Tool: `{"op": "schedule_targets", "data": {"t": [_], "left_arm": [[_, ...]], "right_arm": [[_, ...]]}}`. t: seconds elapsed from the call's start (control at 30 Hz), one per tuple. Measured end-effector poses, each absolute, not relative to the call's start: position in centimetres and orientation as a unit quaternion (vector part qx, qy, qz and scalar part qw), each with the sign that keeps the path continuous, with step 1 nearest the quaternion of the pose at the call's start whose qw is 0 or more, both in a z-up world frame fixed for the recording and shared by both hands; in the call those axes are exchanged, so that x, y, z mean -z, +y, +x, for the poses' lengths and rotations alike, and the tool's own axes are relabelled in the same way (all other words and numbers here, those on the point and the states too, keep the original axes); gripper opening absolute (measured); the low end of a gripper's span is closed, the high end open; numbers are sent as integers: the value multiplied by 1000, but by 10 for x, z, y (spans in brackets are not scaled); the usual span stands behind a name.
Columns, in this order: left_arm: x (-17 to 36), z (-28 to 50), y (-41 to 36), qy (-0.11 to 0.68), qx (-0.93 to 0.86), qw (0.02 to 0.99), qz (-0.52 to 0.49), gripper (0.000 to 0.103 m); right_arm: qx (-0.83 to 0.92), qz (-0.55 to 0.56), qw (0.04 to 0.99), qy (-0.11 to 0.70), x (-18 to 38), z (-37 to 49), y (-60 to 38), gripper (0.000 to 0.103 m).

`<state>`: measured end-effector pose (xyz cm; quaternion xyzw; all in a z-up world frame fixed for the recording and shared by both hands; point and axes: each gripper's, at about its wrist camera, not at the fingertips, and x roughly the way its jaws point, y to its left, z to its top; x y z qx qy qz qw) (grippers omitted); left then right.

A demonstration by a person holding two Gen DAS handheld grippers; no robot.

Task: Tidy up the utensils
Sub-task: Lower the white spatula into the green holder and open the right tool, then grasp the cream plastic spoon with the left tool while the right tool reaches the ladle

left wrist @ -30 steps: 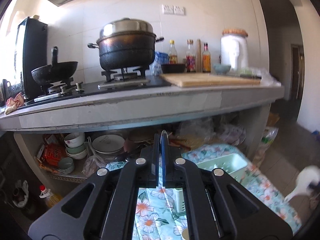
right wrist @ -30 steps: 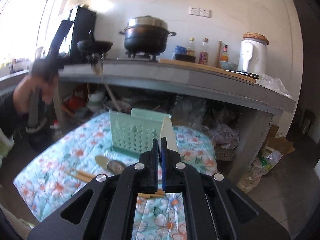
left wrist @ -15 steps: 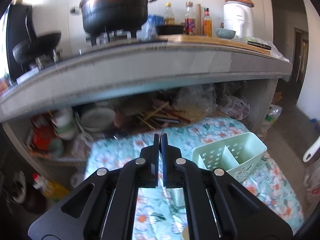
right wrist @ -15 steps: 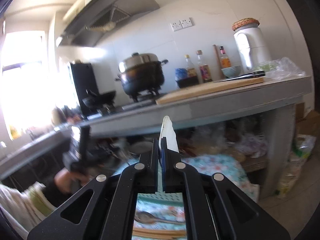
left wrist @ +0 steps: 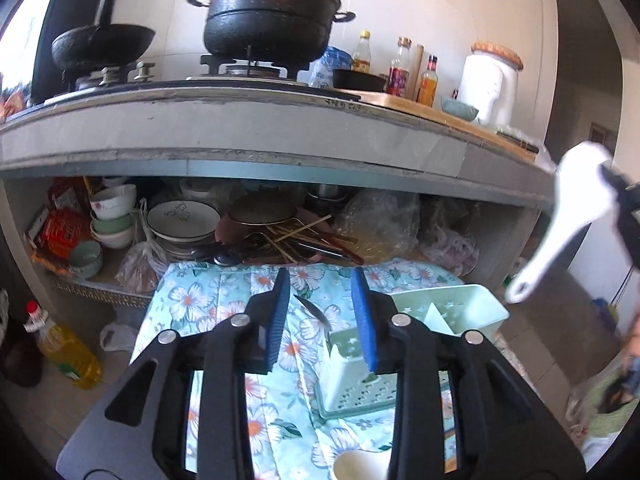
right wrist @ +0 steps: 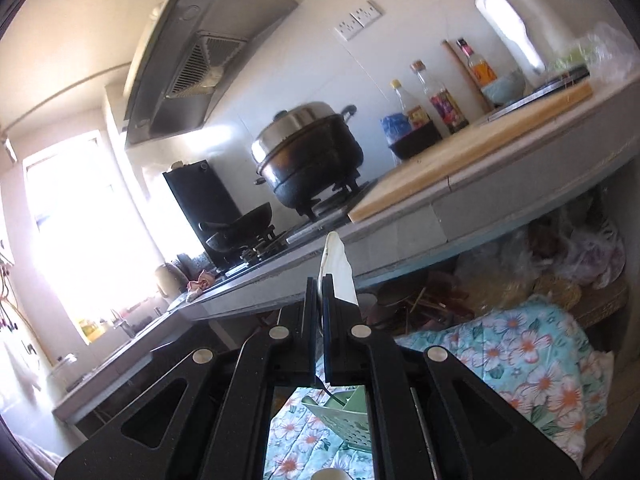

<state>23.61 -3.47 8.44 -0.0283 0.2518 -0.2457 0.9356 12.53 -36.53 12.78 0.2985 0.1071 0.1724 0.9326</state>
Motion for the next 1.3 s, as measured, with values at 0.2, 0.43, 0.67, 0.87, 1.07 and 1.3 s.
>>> {"op": "schedule_targets", "data": {"t": [0.2,0.43,0.67,0.87,1.07,1.3], "left_arm": [[-76,219,-14,251,248,934,-60,38],[-55,205,-3,276,249,926,-67,41],[-43,194,0,291,252,920,-79,42],[-38,182,5,297,247,919,-81,42],[-34,172,13,305,241,918,-84,42],[-19,167,15,329,227,913,-84,43]], "right_arm": [[-169,332,915,156,-84,164,-366,3],[-147,355,890,245,-26,183,-361,7],[-104,319,914,226,-39,160,-355,24],[-66,301,929,205,-54,137,-361,26],[-29,282,937,206,-55,103,-363,34],[-18,244,932,267,-23,61,-341,51]]}}
